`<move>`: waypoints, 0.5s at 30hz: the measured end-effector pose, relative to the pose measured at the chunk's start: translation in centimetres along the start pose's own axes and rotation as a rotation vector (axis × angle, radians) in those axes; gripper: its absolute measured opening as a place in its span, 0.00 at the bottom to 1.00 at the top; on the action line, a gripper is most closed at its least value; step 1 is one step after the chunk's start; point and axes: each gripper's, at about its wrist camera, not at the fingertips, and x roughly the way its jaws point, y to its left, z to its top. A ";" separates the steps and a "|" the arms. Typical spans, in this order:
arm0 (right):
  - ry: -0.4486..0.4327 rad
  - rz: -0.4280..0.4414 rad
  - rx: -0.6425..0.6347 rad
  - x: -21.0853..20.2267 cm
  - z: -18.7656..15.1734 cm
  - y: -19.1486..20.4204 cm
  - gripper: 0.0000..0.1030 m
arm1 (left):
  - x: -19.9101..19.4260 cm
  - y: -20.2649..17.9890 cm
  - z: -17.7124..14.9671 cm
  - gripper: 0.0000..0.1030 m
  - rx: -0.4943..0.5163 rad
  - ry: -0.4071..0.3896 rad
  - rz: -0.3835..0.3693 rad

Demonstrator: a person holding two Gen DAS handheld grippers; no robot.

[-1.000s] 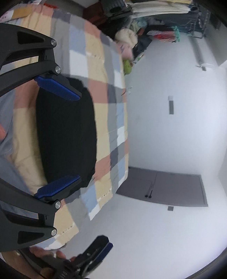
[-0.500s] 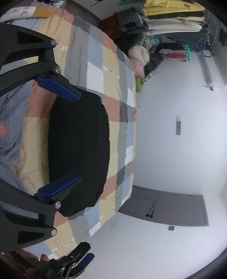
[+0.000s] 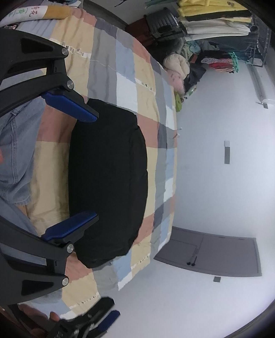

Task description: Fold large clothes

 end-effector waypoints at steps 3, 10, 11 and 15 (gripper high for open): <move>0.002 0.001 0.001 -0.1 -0.1 -0.1 1.00 | 0.4 0.0 -0.1 0.84 0.003 0.013 -0.004; 0.008 -0.013 0.011 0.0 -0.2 -0.4 1.00 | 0.2 0.0 -0.1 0.84 0.003 0.011 -0.018; 0.008 -0.015 0.011 -0.1 -0.2 -0.5 1.00 | 0.2 0.1 -0.1 0.84 0.002 0.010 -0.019; 0.010 -0.015 0.010 -0.1 -0.2 -0.5 1.00 | 0.1 0.0 -0.1 0.84 0.001 0.012 -0.025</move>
